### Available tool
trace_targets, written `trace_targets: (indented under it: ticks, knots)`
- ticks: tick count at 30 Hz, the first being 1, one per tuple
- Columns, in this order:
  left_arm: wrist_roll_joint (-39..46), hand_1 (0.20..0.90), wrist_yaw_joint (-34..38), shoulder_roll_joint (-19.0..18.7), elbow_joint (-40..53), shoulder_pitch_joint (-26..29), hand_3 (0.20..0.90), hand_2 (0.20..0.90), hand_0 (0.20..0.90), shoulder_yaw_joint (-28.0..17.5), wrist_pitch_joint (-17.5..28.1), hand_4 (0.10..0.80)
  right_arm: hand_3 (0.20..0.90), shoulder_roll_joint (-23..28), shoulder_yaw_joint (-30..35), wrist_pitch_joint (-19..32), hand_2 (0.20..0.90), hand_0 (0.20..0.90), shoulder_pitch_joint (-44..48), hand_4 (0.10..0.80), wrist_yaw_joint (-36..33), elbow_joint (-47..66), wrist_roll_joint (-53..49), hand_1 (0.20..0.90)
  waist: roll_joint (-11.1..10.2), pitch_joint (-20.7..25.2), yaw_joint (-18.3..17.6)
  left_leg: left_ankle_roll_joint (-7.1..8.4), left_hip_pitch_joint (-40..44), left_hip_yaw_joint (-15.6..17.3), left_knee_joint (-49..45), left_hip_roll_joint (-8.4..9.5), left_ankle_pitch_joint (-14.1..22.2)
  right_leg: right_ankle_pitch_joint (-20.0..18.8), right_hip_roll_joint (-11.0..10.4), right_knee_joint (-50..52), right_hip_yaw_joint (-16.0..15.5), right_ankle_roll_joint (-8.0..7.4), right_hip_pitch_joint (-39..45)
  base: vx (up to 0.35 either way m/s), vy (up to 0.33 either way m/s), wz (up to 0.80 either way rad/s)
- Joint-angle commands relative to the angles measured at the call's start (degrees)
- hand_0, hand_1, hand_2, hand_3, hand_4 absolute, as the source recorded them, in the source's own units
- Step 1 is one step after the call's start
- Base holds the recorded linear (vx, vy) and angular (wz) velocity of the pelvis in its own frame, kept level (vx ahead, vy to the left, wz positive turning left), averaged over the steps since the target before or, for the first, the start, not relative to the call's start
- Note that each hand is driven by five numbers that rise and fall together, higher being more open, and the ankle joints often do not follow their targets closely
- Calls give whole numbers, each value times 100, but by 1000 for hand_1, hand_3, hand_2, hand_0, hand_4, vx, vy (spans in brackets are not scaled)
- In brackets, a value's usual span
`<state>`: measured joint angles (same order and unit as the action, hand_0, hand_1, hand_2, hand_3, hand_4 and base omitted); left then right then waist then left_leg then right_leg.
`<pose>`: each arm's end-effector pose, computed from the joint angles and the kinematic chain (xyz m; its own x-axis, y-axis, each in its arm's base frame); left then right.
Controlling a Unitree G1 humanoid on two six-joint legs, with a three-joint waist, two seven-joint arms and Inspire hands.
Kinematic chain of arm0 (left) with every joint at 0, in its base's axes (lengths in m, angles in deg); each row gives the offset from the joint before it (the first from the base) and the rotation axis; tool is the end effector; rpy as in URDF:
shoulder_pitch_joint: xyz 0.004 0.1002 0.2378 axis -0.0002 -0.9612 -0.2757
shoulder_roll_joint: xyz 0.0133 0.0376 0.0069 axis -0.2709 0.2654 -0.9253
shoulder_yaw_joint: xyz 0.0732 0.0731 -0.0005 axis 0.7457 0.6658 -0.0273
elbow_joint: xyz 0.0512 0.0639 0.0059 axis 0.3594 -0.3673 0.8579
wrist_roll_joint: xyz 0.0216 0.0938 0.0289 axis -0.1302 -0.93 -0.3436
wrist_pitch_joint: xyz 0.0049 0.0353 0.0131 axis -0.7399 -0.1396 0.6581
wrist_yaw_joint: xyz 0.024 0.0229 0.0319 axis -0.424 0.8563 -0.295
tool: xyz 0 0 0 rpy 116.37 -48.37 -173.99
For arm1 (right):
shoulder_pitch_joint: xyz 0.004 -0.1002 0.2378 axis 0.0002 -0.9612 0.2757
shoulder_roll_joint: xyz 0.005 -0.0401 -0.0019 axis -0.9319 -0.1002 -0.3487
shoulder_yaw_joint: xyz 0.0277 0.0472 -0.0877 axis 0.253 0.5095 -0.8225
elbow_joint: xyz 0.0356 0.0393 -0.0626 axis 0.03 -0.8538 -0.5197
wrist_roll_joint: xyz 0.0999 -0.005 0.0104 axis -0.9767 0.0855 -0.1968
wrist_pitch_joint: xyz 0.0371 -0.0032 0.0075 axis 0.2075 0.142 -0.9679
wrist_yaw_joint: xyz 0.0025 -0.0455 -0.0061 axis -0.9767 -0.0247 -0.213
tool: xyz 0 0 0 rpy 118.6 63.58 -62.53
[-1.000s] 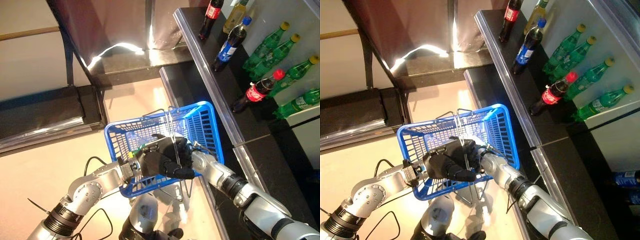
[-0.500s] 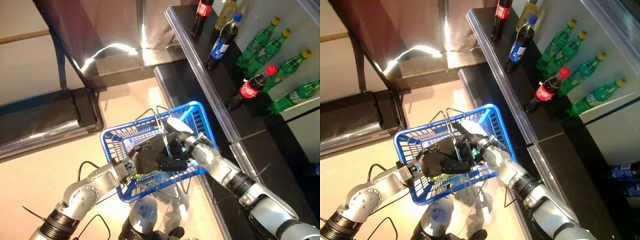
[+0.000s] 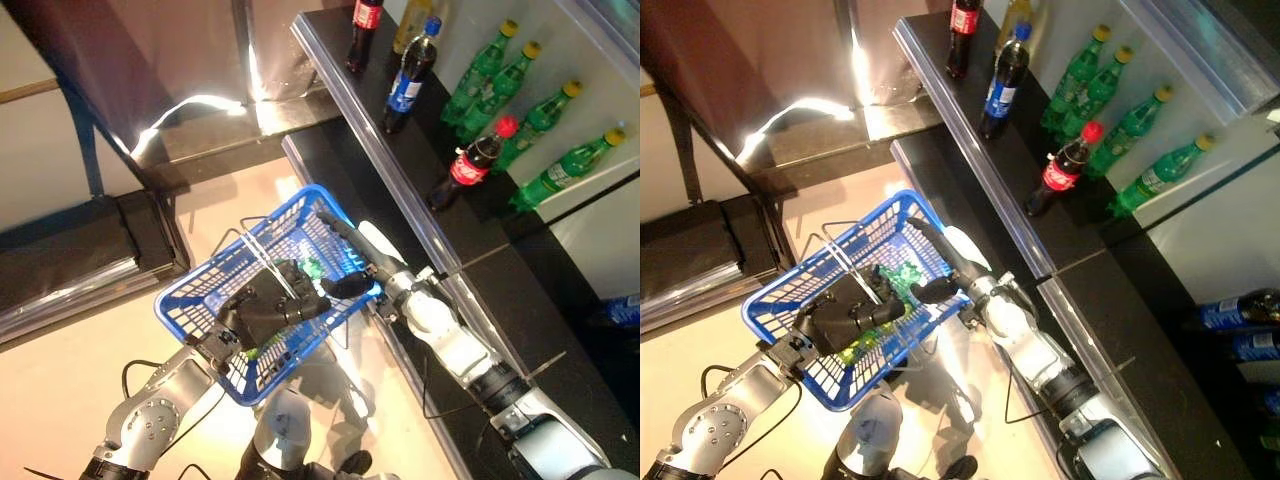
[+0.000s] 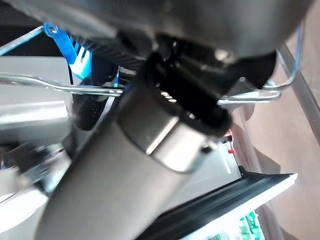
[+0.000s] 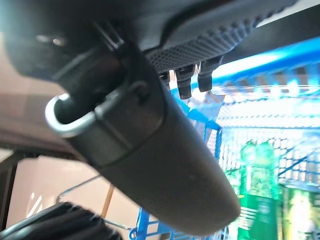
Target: Pick up the drink and place into the basket.
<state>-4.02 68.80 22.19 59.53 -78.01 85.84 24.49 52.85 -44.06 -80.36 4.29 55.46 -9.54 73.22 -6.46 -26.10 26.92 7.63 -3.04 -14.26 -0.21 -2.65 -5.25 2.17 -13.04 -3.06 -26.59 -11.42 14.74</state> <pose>0.1876 0.2118 0.0854 0.8660 -0.4999 0.0104 0.4227 0.7208 -0.5494 0.2648 -0.1206 0.0826 0.8784 0.4727 0.0704 -0.3325 0.7101 -0.6206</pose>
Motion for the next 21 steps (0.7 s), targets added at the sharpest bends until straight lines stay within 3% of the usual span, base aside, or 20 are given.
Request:
trace_targets:
  ticks: [1, 21]
  knots:
    - [367, 300, -793, 973, 1056, 673, 200, 300, 300, -150, 1896, 100, 900, 48, -329, 753, 900, 900, -521, 800, -480, 144, -315, 900, 388, 2317, -408, -120, 422, -1, 521, -142, -5, 2, 105, 254, -226, 268, -18, 6, 40, -18]
    - [-608, 300, -3, 1178, -418, 171, 200, 300, 300, -792, 2623, 100, 900, 495, 748, 1183, 900, 900, -1936, 800, -396, 720, -742, 900, 609, 2365, -1651, -98, 463, 1706, 521, -468, 59, -451, -95, -171, 212, 55, -335, -9, 14, -32]
